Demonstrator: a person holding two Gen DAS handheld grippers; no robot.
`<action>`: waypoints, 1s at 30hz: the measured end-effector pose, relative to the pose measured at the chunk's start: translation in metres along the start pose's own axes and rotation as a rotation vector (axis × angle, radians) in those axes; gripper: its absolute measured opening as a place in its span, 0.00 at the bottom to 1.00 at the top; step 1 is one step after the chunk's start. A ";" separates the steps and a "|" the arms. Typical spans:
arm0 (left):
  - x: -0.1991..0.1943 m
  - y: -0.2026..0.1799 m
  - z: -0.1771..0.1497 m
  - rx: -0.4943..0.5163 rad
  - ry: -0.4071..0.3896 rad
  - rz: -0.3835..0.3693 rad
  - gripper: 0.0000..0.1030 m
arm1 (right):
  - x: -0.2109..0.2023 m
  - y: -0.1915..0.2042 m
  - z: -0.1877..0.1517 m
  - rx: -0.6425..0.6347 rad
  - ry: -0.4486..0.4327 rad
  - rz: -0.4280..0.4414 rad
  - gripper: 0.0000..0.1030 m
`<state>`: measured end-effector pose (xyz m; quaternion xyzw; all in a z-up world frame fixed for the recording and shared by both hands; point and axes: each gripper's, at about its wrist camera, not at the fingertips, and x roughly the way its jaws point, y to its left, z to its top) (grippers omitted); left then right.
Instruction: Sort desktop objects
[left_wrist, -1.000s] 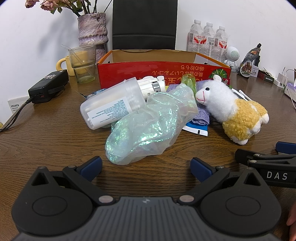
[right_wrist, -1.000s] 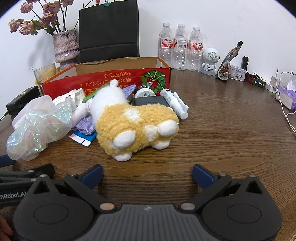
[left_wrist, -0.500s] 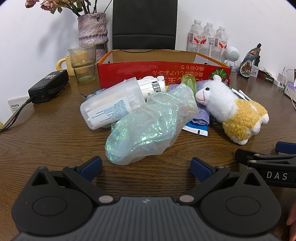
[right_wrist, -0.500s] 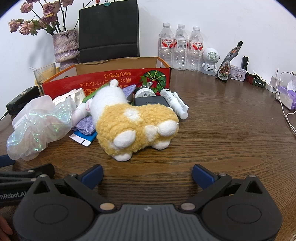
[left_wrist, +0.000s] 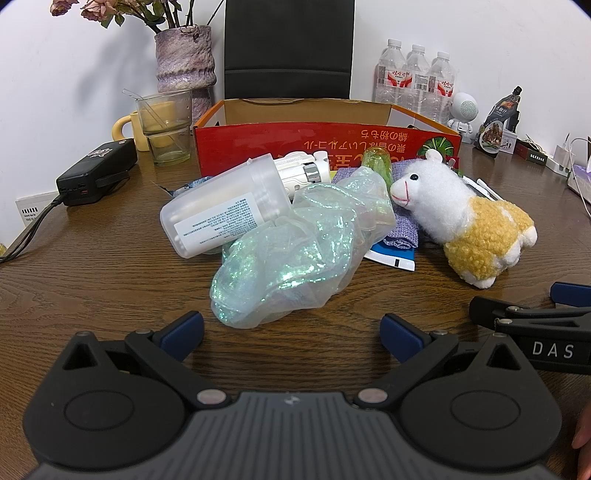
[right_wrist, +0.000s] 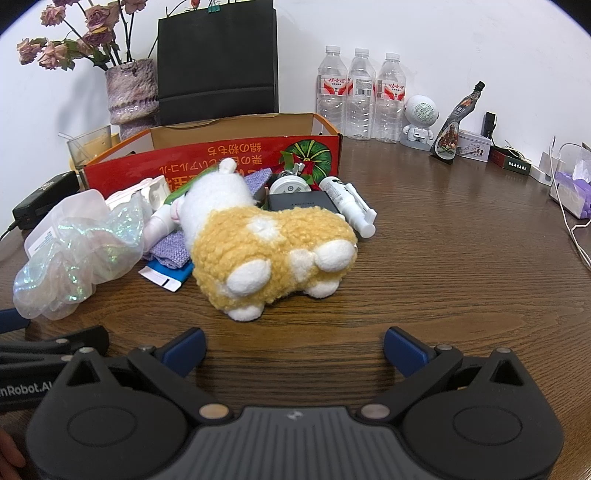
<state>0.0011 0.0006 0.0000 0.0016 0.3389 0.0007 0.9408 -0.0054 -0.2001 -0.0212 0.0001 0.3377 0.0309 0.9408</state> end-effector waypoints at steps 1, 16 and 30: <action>0.000 0.000 0.000 0.000 0.000 0.000 1.00 | 0.000 0.000 0.000 0.000 0.000 0.000 1.00; -0.012 0.004 0.023 0.029 -0.138 -0.017 1.00 | -0.019 -0.003 0.011 -0.077 -0.087 0.152 0.99; -0.021 -0.018 0.005 0.141 -0.123 -0.043 0.16 | -0.002 -0.001 0.030 -0.182 -0.113 0.125 0.76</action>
